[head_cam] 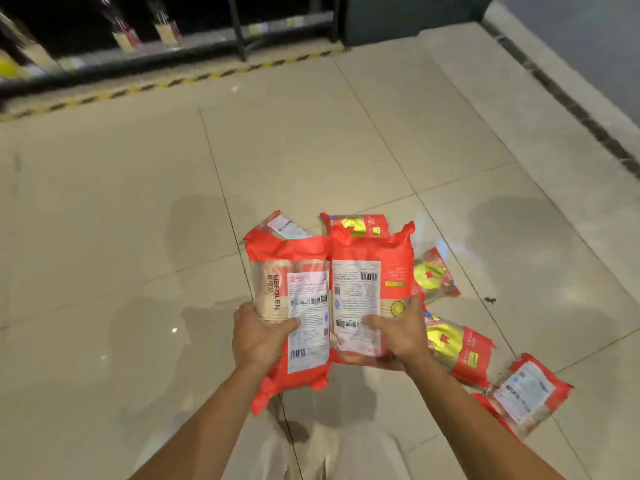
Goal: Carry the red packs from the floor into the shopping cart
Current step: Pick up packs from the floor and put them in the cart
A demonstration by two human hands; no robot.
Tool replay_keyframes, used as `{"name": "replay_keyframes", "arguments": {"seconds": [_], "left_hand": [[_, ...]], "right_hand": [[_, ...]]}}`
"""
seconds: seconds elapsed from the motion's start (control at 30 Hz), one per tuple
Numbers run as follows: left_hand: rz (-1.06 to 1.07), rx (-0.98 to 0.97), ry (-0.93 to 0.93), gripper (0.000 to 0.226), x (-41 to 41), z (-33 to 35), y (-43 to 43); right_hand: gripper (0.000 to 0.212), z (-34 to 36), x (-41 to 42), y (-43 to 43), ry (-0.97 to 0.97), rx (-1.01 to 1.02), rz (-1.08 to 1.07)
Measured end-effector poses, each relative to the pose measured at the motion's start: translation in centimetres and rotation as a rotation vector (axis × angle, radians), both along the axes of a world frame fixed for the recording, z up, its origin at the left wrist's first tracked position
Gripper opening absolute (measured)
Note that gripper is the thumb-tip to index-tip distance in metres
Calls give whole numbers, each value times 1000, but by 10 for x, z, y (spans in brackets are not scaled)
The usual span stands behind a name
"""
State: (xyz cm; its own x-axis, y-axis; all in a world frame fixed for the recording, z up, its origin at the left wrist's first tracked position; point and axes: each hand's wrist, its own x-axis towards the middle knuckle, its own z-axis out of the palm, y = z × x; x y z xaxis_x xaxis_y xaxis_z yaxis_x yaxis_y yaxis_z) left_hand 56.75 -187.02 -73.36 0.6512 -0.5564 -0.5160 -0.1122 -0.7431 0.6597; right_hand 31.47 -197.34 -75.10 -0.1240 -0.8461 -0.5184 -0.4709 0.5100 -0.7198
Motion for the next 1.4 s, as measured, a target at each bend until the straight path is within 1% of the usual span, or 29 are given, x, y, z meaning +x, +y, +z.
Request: {"name": "replay_keyframes", "arguments": {"seconds": [0.07,0.13,0.2,0.27,0.37,0.43,0.53,0.6,0.7,0.8,0.87,0.97,1.2,1.27,1.4], "left_hand": [[38,-54,-13,72,16,81,11],[75,-128,-36,65,26,173,28],[137,-207,-74,58,33,269,48],[197,-286,-118,65,36,353,71],[298,-411,-188,75,42,454,107],[354,-478,-236,72,42,505,135],[428,-544,-327,67,45,572,174],[473,-588,-385,62,50,604,206],[570,-637,-441,68,57,634,262],[673,-670,-459,66,66,651,322],[729,-682,-491,70,75,659,363],[833,-683,-552,74,84,672,423],[1031,-633,-686,69,110,696,579],[1077,-604,-713,65,116,701,627],[1198,-563,-800,65,115,717,713]], "right_hand": [[76,103,17,1,-30,-49,52],[74,205,35,8,-41,-98,118],[75,289,48,14,-74,-117,179],[79,364,60,21,-93,-171,266],[86,460,82,35,-152,-269,367],[90,514,97,52,-197,-329,428],[88,583,118,83,-268,-389,514],[87,616,133,105,-307,-417,568],[88,648,159,145,-374,-438,649],[86,674,187,191,-419,-447,730],[88,686,210,222,-457,-451,792],[92,701,245,272,-515,-460,869],[86,727,329,416,-631,-450,1065],[84,732,353,461,-667,-436,1124],[82,728,399,549,-733,-415,1256]]}}
